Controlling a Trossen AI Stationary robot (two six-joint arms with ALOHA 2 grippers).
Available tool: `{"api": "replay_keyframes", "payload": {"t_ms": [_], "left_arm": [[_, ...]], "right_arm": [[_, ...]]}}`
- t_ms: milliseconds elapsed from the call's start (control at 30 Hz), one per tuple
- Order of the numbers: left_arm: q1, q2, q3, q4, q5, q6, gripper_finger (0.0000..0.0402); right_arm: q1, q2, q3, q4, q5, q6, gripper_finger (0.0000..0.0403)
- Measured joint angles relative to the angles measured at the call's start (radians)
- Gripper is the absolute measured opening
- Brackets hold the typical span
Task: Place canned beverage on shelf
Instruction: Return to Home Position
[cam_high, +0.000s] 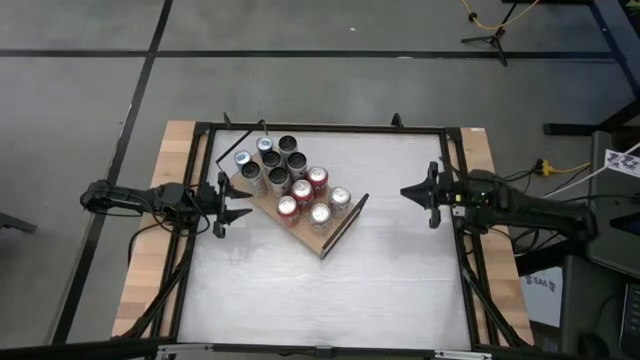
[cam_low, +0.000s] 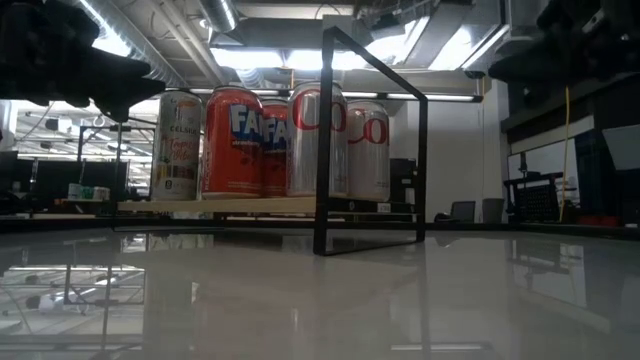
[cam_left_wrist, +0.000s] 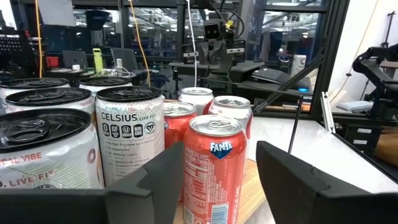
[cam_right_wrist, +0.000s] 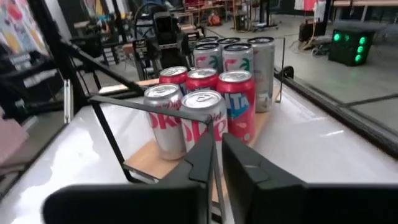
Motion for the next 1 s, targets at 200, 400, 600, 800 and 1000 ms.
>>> {"api": "replay_keyframes", "payload": {"t_ms": [200,400,600,800,1000], "left_arm": [[0.001,0.000,0.000,0.000,-0.003,0.000,0.0181],[0.011,0.000,0.000,0.001,-0.010,0.000,0.0179],[0.038,0.000,0.000,0.001,-0.009,-0.001,0.0179],[0.052,0.000,0.000,-0.001,0.010,-0.026,0.0179],[0.052,0.001,0.000,-0.003,0.023,-0.026,0.0179]], "right_arm": [[-0.050,-0.057,-0.063,0.039,-0.040,0.033,0.0027],[-0.055,-0.066,-0.141,0.158,-0.040,0.055,0.0027],[-0.055,-0.066,-0.206,0.253,-0.042,0.058,0.0027],[-0.055,-0.083,-0.227,0.247,-0.093,0.079,0.0026],[-0.055,-0.185,-0.228,0.197,-0.088,0.052,0.0026]]}}
